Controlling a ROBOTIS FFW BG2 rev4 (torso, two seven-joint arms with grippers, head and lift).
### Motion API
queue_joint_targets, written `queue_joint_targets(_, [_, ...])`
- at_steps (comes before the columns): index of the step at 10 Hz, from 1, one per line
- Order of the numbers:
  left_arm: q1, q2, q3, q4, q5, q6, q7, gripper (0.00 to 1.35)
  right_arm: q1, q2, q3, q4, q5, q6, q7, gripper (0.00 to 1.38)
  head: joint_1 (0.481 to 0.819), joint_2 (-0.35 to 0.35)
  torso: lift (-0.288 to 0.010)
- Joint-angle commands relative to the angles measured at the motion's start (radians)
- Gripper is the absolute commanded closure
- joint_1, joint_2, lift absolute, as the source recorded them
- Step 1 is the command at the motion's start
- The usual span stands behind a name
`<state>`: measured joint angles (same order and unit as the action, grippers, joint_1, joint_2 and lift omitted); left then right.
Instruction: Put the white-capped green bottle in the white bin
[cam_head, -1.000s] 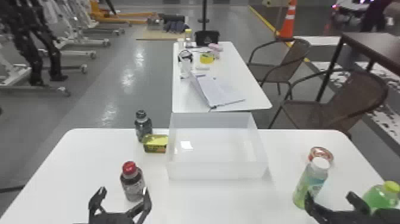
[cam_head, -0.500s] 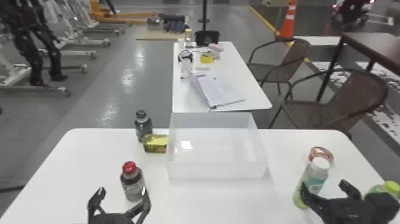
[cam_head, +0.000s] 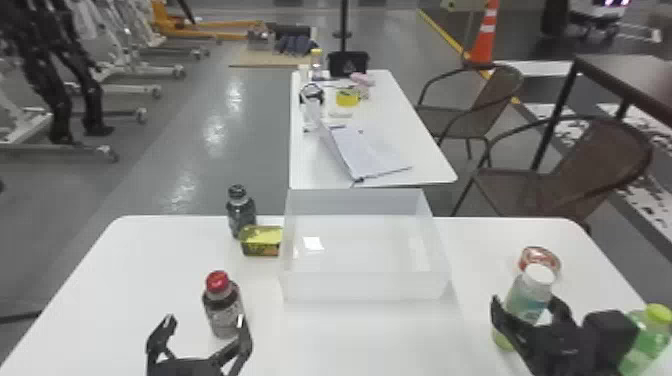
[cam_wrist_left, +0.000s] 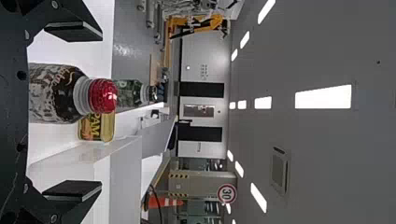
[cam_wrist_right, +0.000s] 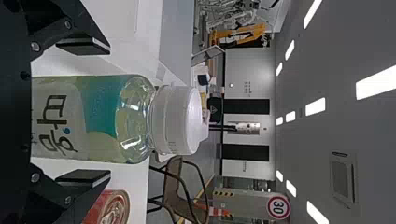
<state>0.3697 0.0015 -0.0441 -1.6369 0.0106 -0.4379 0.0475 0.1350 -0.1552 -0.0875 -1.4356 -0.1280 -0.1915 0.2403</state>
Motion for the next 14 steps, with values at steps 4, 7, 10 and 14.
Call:
queue_joint_targets(4, [-0.002,-0.004,0.0,0.003,0.002,-0.001,0.0,0.17,0.049,0.005,-0.002,-0.063,-0.007,0.001,0.001,0.73,0.549,0.0,-0.1])
queue_joint_targets(7, [-0.005,-0.004,0.0,0.006,0.002,-0.001,0.0,0.18,0.103,0.023,-0.002,-0.224,-0.007,0.052,-0.006,0.73,0.549,0.0,-0.1])
queue_joint_targets(10, [-0.015,-0.004,-0.005,0.014,0.005,-0.002,0.0,0.17,0.078,0.014,0.023,-0.353,-0.079,0.135,-0.006,0.73,0.549,0.0,-0.1])
queue_joint_targets(14, [-0.017,-0.004,-0.006,0.02,0.015,-0.004,0.0,0.17,-0.052,-0.053,0.13,-0.232,-0.154,0.044,-0.015,0.73,0.549,0.0,-0.1])
